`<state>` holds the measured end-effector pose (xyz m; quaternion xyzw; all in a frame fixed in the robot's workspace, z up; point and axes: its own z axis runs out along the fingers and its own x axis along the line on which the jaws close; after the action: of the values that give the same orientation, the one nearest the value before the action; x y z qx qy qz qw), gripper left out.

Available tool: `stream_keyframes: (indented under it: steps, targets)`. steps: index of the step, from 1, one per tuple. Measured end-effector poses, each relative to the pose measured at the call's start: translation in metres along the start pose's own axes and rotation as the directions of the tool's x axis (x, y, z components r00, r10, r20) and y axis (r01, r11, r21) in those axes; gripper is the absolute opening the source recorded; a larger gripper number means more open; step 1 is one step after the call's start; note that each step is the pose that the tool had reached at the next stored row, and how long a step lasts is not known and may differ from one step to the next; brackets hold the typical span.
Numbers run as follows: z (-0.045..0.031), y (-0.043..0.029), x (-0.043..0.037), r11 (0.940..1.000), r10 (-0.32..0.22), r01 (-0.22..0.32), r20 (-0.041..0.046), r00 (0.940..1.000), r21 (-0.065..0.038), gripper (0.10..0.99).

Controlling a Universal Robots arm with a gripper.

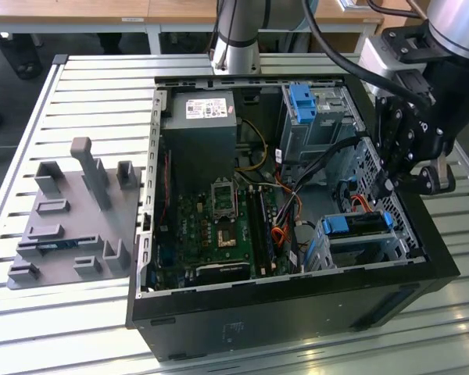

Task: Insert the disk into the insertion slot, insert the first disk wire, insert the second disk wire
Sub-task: 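Insert the second disk wire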

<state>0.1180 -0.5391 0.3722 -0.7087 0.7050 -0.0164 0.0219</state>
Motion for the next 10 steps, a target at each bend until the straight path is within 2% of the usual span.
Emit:
stream_keyframes:
  steps: [3,4,10]
  targets:
    - [-0.0001,0.0133,-0.0018,1.0000,0.000,0.000,-0.0002,1.0000,0.000,0.106]
    - [0.0001,0.0156,-0.0026,1.0000,0.000,0.000,-0.0002,1.0000,0.000,0.106]
    - [0.0026,0.0220,-0.0176,1.0000,0.000,0.000,-0.0002,1.0000,0.000,0.106]
